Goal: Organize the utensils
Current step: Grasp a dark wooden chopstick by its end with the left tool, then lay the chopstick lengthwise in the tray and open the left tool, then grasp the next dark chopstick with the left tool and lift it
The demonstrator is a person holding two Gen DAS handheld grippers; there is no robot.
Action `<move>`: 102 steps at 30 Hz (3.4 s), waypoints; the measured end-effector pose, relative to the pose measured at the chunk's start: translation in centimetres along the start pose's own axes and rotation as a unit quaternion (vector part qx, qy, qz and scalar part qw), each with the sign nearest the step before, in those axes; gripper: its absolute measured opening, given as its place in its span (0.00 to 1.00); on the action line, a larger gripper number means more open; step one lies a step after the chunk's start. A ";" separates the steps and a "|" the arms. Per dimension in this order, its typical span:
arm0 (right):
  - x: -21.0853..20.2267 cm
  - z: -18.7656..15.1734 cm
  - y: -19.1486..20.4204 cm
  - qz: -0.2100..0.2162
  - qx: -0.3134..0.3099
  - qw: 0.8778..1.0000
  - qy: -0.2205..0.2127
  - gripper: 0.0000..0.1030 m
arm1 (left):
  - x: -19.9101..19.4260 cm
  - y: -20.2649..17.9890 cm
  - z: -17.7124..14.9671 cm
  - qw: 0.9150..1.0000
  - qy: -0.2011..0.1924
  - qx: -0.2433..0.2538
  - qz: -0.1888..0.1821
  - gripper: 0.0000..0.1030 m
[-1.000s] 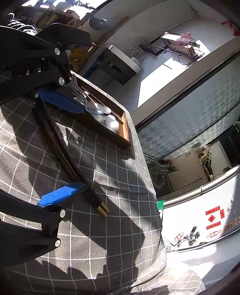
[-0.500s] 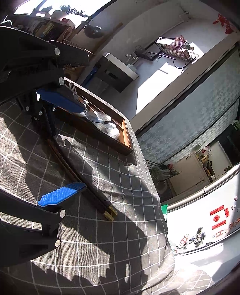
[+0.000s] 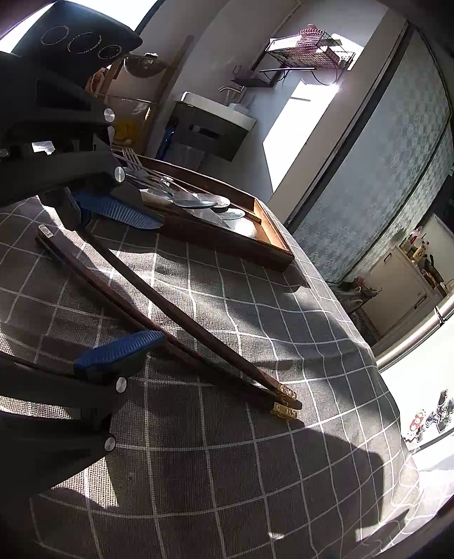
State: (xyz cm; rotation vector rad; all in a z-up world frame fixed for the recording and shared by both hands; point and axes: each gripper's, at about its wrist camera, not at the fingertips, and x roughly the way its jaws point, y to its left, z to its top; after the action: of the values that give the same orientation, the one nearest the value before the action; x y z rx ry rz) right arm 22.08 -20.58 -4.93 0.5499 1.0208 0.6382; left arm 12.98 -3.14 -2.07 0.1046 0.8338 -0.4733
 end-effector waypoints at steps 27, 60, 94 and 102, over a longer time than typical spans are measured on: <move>10.1 0.2 13.8 0.022 -0.086 0.995 0.047 0.28 | -7.3 10.0 -5.1 0.983 -0.022 -0.079 0.165 0.05; -5.7 -0.5 1.0 0.013 -0.081 0.993 -0.079 0.66 | 1.9 1.1 -2.2 0.996 0.024 0.042 0.072 0.47; -5.3 -1.2 1.8 0.020 -0.091 0.993 -0.072 0.67 | 2.2 1.0 -1.8 0.996 0.033 0.060 0.060 0.47; -5.4 -1.1 1.7 0.022 -0.087 0.993 -0.073 0.67 | 3.1 0.8 -1.5 0.996 0.045 0.055 0.053 0.35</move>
State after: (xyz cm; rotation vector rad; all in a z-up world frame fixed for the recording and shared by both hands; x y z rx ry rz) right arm 18.67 -23.14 -1.01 0.4594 0.8083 0.7086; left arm 14.09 -3.17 -5.39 0.2723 0.8860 -0.4173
